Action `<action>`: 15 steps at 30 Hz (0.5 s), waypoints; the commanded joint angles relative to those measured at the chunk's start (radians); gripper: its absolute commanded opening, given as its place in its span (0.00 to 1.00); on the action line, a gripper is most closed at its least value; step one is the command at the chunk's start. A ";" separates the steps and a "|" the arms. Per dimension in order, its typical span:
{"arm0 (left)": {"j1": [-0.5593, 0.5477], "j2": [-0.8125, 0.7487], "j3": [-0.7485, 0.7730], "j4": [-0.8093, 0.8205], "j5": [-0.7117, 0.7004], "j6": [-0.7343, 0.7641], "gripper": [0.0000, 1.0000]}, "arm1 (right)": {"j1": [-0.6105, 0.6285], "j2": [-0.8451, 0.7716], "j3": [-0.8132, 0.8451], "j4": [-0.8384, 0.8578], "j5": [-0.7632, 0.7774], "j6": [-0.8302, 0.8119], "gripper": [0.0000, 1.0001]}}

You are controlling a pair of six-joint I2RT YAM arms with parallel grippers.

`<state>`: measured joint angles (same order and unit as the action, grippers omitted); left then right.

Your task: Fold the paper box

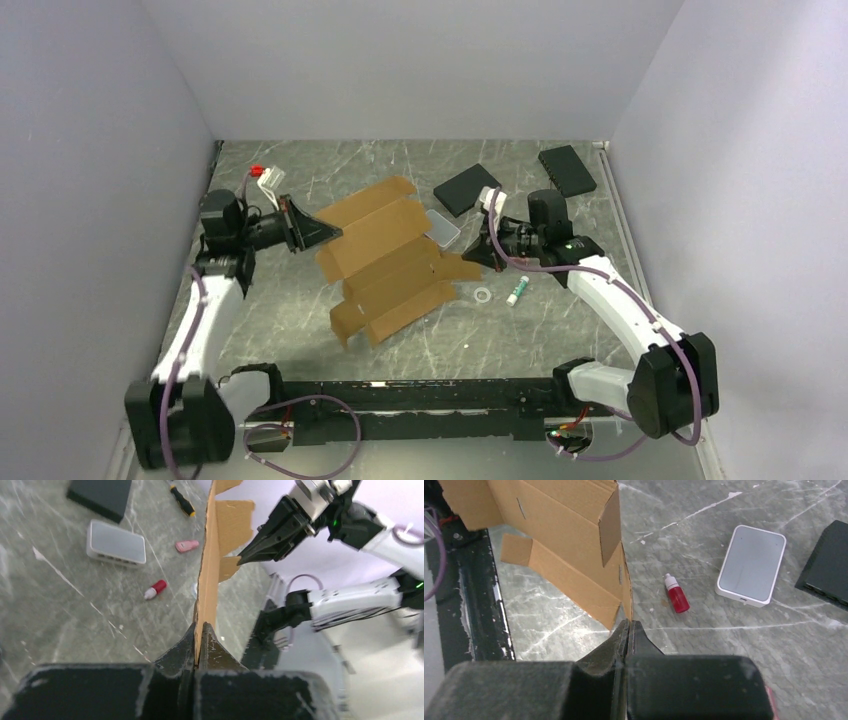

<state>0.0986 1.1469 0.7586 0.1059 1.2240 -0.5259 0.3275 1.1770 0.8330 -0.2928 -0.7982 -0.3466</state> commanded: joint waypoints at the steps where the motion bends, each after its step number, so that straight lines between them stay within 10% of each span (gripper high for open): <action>1: -0.064 -0.252 -0.048 -0.074 -0.180 0.177 0.00 | -0.015 0.019 0.051 0.012 -0.106 0.036 0.00; 15: -0.179 -0.397 -0.107 -0.104 -0.229 0.428 0.00 | -0.029 0.135 0.028 0.092 -0.047 0.094 0.00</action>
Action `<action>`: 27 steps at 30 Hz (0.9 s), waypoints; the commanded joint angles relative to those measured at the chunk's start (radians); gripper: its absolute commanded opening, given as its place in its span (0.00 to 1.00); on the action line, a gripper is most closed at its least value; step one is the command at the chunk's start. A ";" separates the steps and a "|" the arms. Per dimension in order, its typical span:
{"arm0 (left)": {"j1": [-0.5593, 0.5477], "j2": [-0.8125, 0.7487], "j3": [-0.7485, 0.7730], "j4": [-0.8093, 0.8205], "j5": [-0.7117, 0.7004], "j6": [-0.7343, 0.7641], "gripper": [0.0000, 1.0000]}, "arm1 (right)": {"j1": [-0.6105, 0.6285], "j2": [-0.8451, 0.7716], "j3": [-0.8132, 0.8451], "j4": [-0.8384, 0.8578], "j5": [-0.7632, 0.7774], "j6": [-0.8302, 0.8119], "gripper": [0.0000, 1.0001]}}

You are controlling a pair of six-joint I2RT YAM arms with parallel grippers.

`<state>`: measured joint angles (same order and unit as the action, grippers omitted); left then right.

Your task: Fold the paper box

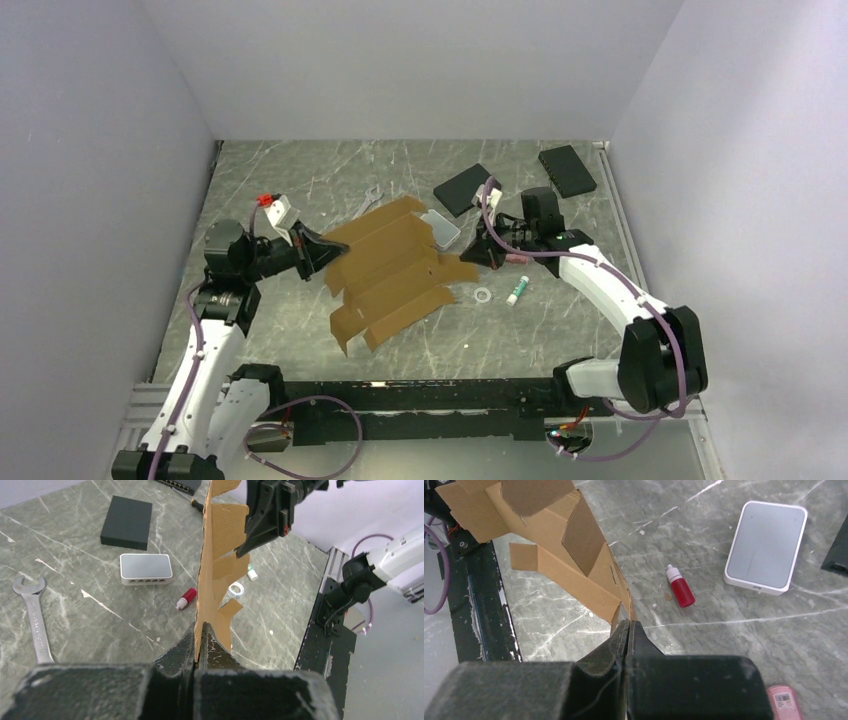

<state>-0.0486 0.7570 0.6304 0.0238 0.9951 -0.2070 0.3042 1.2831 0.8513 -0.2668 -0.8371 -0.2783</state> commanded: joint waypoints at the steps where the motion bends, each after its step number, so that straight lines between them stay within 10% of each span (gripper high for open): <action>1: -0.045 -0.016 0.017 -0.035 -0.002 0.122 0.00 | -0.005 0.041 0.008 0.070 -0.019 0.027 0.00; 27: -0.312 0.000 0.046 -0.302 -0.219 0.415 0.00 | 0.030 0.154 -0.031 0.087 -0.166 -0.073 0.11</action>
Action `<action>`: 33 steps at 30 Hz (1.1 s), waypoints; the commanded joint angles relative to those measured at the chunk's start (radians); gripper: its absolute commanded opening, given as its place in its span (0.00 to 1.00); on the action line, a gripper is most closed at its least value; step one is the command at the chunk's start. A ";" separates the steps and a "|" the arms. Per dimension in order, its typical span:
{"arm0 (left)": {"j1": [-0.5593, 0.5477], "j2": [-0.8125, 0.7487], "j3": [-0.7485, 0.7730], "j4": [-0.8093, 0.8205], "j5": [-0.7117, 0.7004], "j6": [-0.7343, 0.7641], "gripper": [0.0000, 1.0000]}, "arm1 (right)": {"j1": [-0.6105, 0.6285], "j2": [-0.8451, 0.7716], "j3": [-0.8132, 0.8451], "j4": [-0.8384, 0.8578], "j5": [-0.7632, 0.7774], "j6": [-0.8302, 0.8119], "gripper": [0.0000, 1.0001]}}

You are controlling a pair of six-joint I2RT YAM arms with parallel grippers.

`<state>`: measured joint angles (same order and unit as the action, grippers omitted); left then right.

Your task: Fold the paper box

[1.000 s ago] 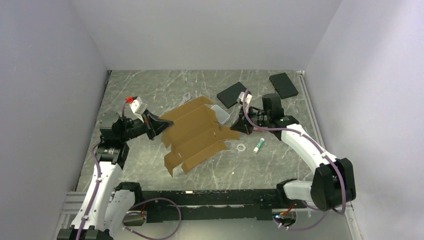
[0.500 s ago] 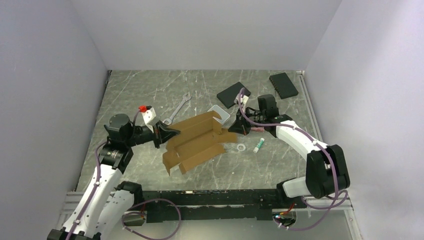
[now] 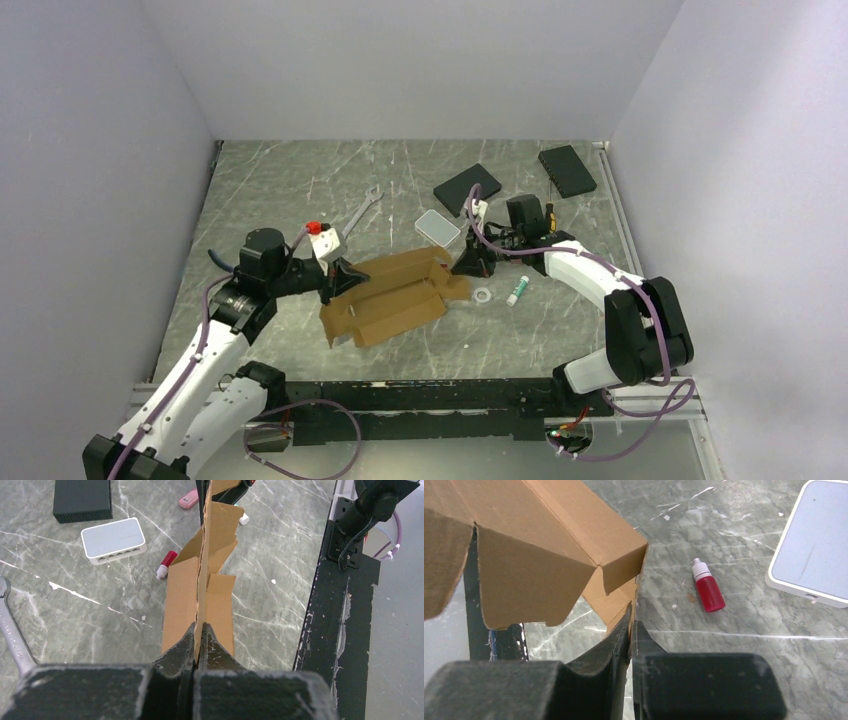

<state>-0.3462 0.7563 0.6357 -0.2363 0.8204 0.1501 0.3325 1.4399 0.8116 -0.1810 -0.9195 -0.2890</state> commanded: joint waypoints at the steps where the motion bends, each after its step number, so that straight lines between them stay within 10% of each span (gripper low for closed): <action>1: -0.016 -0.003 0.041 -0.047 -0.053 0.059 0.00 | 0.002 0.001 0.010 -0.008 -0.098 -0.070 0.13; 12: -0.016 -0.009 0.047 -0.058 -0.082 0.043 0.00 | 0.005 0.002 0.017 -0.083 -0.167 -0.127 0.32; 21: -0.016 -0.053 0.041 -0.039 -0.106 0.035 0.00 | 0.005 0.033 -0.004 -0.003 0.025 0.025 0.67; 28: -0.016 -0.067 0.038 -0.026 -0.104 0.028 0.00 | 0.060 0.103 0.011 0.007 0.110 0.053 0.62; 33: -0.016 -0.090 0.036 -0.004 -0.118 0.024 0.00 | 0.067 0.105 0.049 0.010 0.173 0.084 0.25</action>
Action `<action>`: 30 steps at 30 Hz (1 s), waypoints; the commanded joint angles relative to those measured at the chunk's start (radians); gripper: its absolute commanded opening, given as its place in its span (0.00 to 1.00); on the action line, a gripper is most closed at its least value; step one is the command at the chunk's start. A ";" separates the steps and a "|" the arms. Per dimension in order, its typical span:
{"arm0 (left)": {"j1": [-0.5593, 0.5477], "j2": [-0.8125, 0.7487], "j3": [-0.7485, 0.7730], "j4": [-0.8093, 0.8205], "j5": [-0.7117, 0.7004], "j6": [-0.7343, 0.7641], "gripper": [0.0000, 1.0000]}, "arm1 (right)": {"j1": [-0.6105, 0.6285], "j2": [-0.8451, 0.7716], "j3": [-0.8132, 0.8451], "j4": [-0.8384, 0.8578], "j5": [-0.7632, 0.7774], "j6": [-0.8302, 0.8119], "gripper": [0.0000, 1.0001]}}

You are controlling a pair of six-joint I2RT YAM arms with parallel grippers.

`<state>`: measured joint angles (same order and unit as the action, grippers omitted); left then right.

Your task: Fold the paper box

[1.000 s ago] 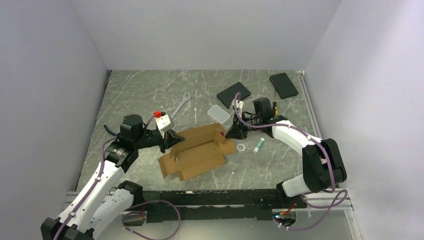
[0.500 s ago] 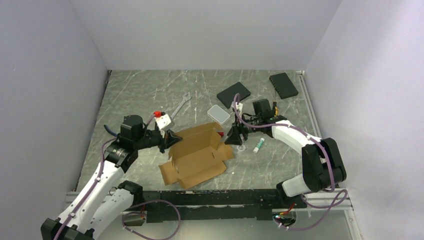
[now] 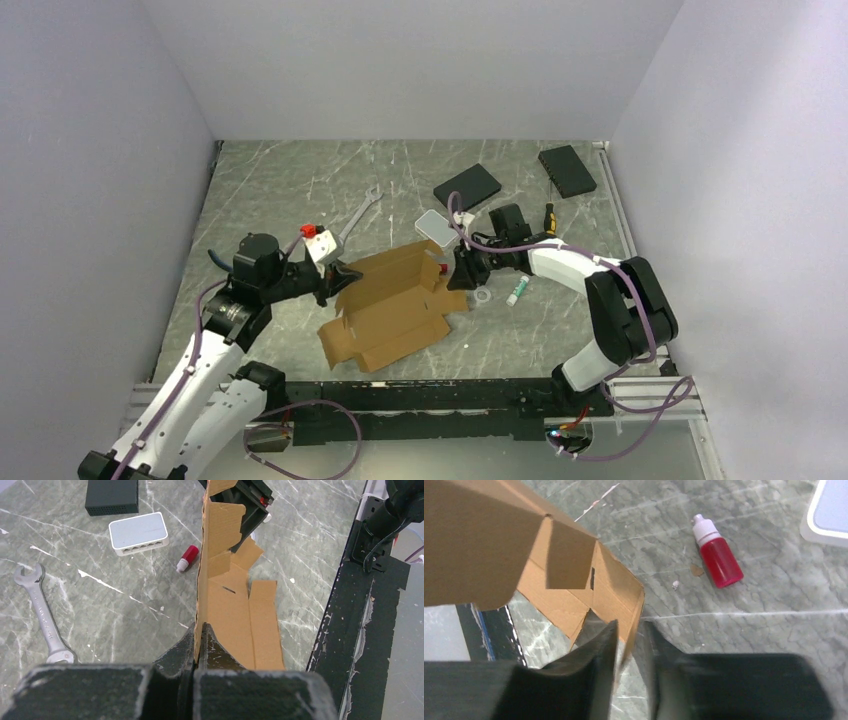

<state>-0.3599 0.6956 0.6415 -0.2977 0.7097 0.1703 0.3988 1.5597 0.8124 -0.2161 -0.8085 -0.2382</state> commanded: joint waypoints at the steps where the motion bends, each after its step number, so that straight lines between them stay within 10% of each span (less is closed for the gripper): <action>1: -0.002 -0.038 0.029 0.075 -0.009 0.000 0.00 | 0.003 -0.024 0.050 0.058 0.080 0.046 0.17; 4: -0.002 -0.058 0.030 0.136 -0.006 -0.019 0.00 | 0.033 -0.069 0.057 0.103 0.154 0.074 0.00; 30: -0.005 -0.032 0.069 0.025 -0.033 0.068 0.00 | 0.075 -0.169 -0.137 0.592 0.281 0.281 0.00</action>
<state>-0.3611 0.6651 0.7139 -0.2466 0.6575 0.2310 0.4683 1.3903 0.6868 0.2825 -0.4839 0.0299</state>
